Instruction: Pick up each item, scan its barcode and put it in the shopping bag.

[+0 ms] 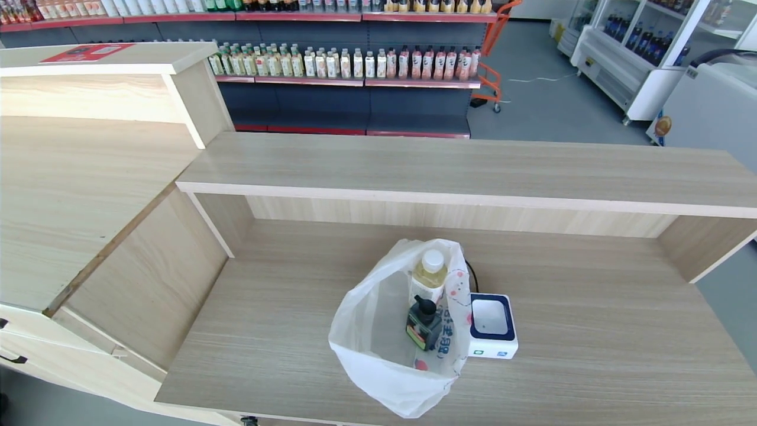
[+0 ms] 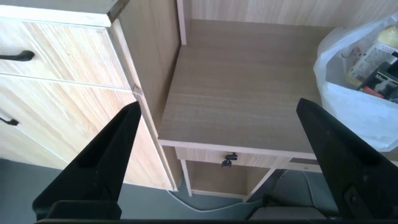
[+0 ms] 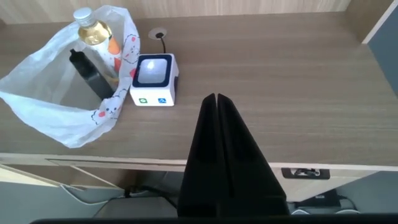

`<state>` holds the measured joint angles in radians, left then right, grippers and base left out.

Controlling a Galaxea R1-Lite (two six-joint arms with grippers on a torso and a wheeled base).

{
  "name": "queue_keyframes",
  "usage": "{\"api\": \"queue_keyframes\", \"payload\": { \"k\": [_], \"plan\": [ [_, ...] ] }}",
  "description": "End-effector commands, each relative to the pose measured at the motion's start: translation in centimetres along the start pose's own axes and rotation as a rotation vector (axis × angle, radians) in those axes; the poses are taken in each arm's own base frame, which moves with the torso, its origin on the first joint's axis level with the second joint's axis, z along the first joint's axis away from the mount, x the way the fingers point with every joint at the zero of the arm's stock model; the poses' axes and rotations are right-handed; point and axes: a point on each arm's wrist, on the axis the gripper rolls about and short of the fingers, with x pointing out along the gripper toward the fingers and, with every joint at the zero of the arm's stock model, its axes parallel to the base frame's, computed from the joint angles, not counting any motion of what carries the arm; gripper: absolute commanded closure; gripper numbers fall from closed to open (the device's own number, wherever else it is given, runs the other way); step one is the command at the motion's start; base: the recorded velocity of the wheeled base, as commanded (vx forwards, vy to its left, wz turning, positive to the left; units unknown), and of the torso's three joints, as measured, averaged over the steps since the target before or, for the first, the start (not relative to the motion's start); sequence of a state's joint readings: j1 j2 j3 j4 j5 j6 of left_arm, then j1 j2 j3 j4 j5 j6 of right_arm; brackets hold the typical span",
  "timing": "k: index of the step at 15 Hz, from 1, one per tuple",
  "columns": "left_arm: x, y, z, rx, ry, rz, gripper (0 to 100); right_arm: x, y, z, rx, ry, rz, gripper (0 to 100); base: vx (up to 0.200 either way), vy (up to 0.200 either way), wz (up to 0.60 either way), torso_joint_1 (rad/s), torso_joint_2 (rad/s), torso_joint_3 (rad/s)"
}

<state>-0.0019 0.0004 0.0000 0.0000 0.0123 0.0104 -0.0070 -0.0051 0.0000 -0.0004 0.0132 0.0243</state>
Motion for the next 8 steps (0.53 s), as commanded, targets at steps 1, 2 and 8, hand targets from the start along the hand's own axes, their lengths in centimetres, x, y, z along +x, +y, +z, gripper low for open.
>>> {"api": "queue_keyframes", "payload": {
  "k": [1,2,8],
  "plan": [
    [0.0,0.0,0.0,0.0,0.0,0.002,0,0.04,0.0,0.01,0.0,0.006,0.001,100,0.0,-0.2,0.0,0.017,0.01,-0.007],
    [0.0,0.0,0.0,0.0,0.0,0.002,0,0.04,0.0,0.01,0.0,0.006,0.0,100,0.0,-0.2,0.0,0.012,0.0,-0.012],
    [0.0,0.0,0.0,-0.007,0.0,0.0,0,0.04,0.0,0.01,-0.001,0.006,0.001,100,0.0,-0.1,0.0,-0.002,0.0,0.002]
  ]
}}
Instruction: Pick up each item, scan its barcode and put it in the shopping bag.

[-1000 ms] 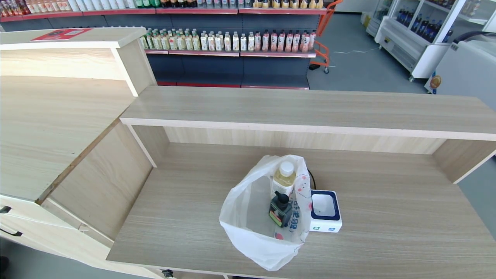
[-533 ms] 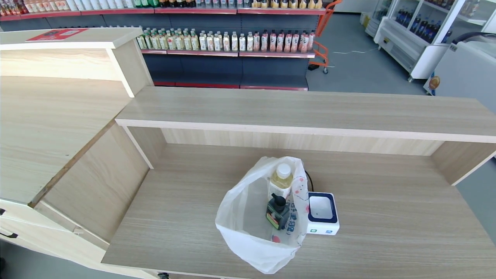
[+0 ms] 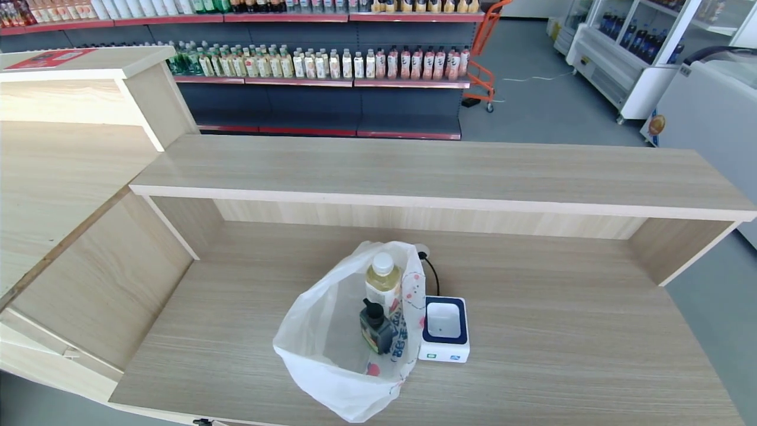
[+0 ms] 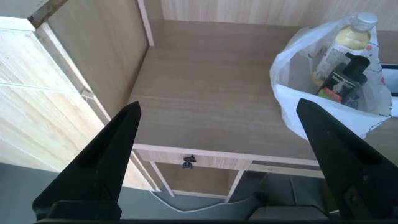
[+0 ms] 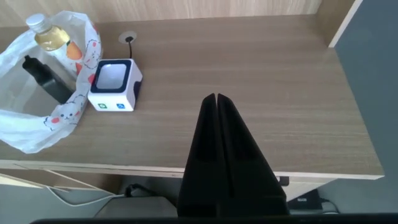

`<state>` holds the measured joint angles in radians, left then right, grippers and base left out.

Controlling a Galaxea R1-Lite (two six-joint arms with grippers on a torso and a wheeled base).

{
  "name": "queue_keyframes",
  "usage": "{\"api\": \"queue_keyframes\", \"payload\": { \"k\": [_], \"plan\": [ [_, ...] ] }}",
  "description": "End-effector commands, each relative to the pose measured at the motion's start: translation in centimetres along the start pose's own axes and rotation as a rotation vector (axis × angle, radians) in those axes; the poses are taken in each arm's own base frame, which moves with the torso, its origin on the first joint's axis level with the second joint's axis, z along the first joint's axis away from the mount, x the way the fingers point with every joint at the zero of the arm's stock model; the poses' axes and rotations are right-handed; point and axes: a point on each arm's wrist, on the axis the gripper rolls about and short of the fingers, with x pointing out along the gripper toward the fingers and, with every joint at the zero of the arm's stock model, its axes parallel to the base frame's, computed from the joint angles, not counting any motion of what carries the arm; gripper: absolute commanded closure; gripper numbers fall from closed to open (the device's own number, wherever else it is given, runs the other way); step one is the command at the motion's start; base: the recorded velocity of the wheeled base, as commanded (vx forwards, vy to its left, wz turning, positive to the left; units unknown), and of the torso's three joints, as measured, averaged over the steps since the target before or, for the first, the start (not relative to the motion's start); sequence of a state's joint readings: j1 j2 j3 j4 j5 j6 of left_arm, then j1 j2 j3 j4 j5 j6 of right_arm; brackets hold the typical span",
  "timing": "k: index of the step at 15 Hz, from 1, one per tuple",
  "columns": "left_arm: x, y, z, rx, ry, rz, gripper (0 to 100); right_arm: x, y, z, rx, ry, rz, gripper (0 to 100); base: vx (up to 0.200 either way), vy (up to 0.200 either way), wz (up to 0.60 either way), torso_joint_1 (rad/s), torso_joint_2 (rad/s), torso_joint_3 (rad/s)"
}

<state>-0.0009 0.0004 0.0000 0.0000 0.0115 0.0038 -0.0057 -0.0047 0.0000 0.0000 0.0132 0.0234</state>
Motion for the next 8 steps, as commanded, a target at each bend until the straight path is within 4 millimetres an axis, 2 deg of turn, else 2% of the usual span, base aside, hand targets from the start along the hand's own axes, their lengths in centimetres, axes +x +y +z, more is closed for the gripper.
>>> {"api": "queue_keyframes", "payload": {
  "k": [1,3,8],
  "plan": [
    [0.0,0.0,0.0,0.002,0.0,0.0,0,0.04,0.0,0.01,0.0,0.005,0.0,100,0.0,0.0,0.0,0.0,0.0,0.0],
    [0.0,0.0,0.0,0.001,0.0,0.0,0,0.04,0.0,0.01,0.0,0.005,0.0,100,0.2,0.0,0.0,0.002,0.0,0.005],
    [0.0,0.0,0.0,-0.001,0.0,0.0,0,0.04,0.0,0.01,0.0,0.005,0.0,100,0.0,0.0,0.0,0.0,0.0,0.0]
  ]
}}
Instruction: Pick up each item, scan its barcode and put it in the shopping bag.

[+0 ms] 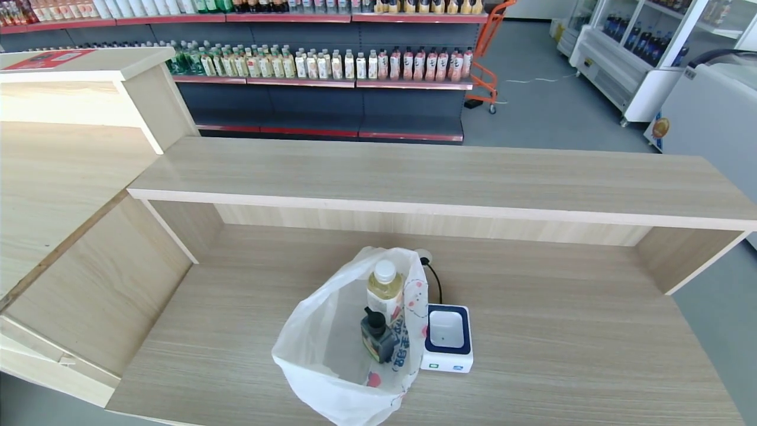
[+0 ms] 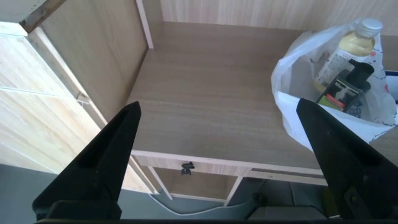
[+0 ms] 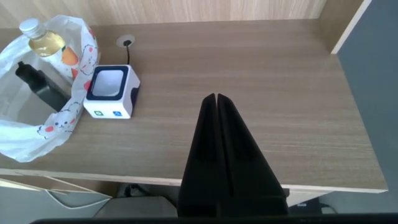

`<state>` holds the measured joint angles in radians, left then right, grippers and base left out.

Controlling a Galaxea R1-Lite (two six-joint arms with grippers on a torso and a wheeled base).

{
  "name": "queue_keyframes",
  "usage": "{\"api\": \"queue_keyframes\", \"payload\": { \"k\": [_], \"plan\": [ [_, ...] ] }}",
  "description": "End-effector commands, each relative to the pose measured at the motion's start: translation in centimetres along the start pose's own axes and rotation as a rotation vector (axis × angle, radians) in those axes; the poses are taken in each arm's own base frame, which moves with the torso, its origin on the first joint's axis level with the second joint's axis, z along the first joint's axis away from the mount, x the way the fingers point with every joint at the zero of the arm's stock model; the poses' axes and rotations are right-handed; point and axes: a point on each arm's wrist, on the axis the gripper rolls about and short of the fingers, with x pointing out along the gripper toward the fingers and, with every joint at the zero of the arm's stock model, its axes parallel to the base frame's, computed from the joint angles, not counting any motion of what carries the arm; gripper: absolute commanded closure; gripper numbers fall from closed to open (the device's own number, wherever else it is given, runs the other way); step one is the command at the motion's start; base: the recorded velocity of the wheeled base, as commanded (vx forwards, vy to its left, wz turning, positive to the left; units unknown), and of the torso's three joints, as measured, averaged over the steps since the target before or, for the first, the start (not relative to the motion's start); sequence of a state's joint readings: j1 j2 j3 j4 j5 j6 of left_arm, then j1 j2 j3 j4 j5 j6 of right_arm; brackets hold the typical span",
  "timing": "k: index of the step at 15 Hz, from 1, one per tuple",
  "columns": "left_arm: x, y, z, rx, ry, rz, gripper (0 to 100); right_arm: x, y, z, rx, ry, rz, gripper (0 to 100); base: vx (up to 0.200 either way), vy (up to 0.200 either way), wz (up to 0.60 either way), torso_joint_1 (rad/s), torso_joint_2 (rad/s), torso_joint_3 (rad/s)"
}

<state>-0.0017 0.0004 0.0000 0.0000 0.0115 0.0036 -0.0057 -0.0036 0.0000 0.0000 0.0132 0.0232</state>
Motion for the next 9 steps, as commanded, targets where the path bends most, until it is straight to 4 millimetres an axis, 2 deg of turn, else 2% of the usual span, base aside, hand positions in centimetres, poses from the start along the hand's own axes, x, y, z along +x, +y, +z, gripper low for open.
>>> {"api": "queue_keyframes", "payload": {
  "k": [1,9],
  "plan": [
    [0.0,0.0,0.0,-0.001,0.0,0.001,0,0.03,0.0,0.01,0.0,0.004,-0.001,100,0.0,0.0,0.0,0.0,0.0,0.0],
    [0.0,0.0,0.0,-0.001,0.0,0.001,0,0.03,0.0,0.01,0.003,0.004,0.0,100,0.0,0.0,0.0,0.0,0.0,0.0]
  ]
}}
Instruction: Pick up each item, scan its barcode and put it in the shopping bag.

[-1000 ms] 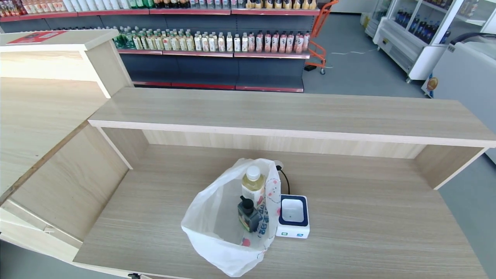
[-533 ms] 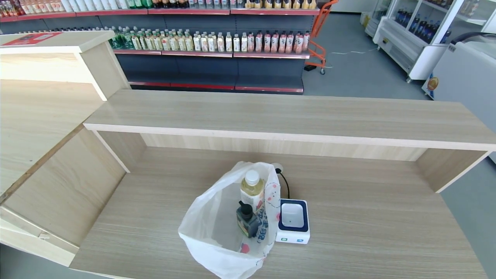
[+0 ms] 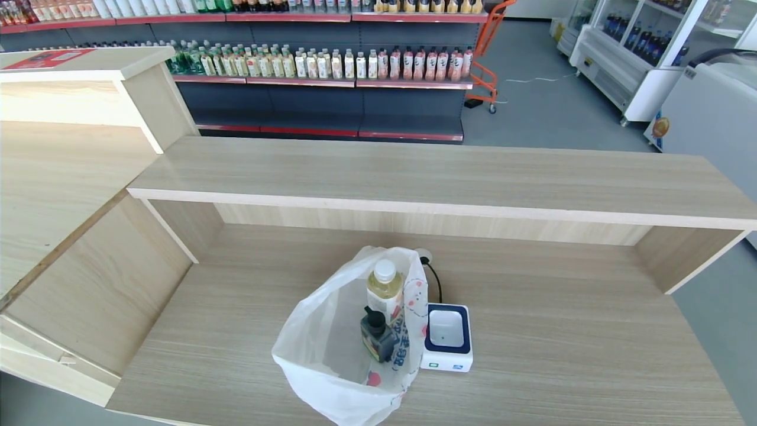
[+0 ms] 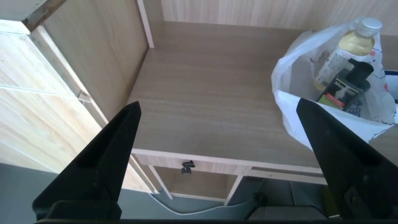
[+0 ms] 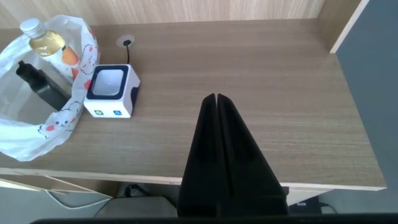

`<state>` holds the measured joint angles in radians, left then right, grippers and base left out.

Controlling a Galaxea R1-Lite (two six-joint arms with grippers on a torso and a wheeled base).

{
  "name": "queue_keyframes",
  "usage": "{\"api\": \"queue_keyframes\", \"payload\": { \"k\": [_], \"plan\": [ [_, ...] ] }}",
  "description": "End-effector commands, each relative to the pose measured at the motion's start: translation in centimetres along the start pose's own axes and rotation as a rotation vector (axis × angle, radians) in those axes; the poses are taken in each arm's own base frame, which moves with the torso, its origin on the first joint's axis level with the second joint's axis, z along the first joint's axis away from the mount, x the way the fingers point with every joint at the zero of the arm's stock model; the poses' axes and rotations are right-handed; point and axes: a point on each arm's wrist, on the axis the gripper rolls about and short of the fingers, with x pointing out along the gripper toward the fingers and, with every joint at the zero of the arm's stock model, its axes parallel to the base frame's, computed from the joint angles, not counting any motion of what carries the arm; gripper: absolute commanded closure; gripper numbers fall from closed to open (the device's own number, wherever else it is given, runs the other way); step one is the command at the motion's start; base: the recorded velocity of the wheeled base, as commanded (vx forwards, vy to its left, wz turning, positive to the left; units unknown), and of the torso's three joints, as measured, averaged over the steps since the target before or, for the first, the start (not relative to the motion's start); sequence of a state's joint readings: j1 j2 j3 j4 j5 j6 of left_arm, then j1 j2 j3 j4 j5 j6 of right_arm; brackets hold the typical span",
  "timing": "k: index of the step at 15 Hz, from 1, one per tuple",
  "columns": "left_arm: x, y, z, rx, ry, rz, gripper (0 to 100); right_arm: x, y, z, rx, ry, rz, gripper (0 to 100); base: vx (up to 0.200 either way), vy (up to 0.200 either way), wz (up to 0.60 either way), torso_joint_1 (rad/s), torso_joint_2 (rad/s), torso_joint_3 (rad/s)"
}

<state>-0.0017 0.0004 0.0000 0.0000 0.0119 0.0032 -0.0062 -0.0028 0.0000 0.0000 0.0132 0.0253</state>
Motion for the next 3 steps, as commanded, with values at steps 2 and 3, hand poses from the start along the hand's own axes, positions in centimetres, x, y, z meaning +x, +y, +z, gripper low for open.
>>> {"api": "queue_keyframes", "payload": {
  "k": [2,3],
  "plan": [
    [0.0,0.0,0.0,0.0,0.0,0.001,0,0.02,0.0,0.01,-0.001,0.003,0.001,100,0.0,0.0,0.0,0.0,0.0,0.0],
    [0.0,0.0,0.0,0.0,0.0,0.001,0,0.02,0.0,0.01,-0.002,0.003,0.001,100,0.0,0.0,0.0,0.0,0.0,0.0]
  ]
}}
